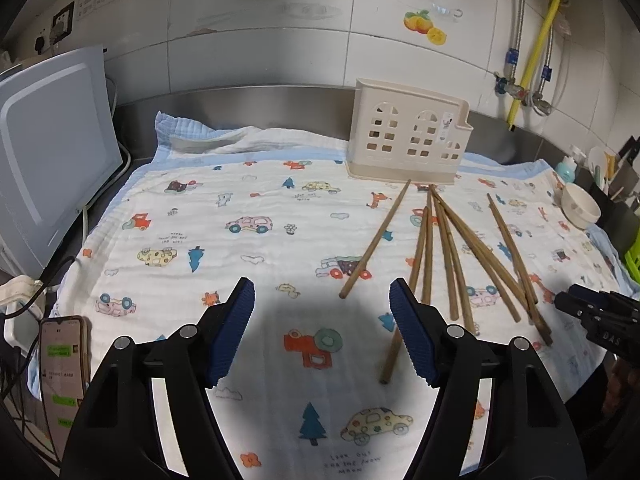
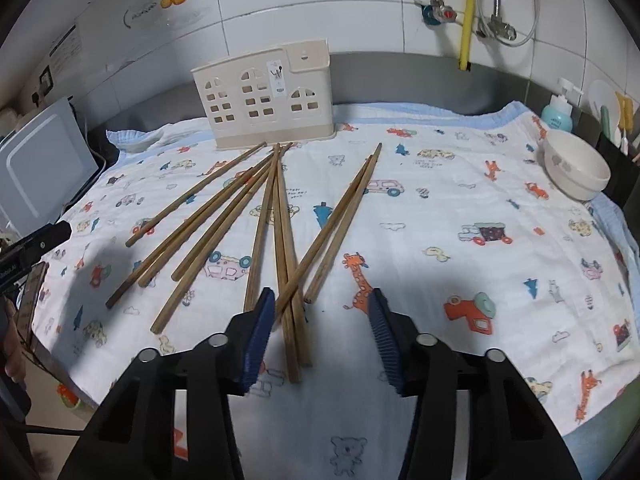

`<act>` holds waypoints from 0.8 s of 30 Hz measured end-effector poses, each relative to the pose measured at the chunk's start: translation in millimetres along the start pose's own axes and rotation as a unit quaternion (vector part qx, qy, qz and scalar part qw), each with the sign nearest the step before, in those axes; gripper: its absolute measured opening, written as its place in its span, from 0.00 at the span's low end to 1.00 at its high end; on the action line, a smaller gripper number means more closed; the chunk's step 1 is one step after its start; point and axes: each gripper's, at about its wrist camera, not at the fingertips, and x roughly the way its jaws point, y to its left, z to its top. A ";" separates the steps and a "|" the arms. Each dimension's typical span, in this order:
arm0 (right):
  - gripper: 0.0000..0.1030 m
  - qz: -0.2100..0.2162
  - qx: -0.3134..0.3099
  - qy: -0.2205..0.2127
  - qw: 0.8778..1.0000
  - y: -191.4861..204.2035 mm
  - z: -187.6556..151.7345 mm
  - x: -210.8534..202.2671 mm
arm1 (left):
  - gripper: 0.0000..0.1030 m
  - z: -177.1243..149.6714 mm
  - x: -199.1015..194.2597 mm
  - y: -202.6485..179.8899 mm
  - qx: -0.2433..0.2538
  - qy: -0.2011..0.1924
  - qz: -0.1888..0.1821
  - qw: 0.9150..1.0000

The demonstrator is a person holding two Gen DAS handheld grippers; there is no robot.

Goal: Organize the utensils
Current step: 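Grasp one wooden chopstick with the left gripper while the right gripper grasps another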

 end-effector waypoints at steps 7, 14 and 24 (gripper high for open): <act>0.23 -0.001 0.013 0.016 1.000 1.5 3.3 19.3 | 0.67 2.5 11.1 3.7 -0.001 0.004 -0.005 1.000; 0.19 0.001 0.023 0.020 1.000 -0.3 6.3 28.4 | 0.67 6.5 20.6 5.4 -0.003 0.006 -0.021 1.000; 0.10 -0.003 0.029 0.031 0.999 -1.5 8.3 41.4 | 0.50 10.1 39.7 -2.4 0.018 0.027 -0.035 0.999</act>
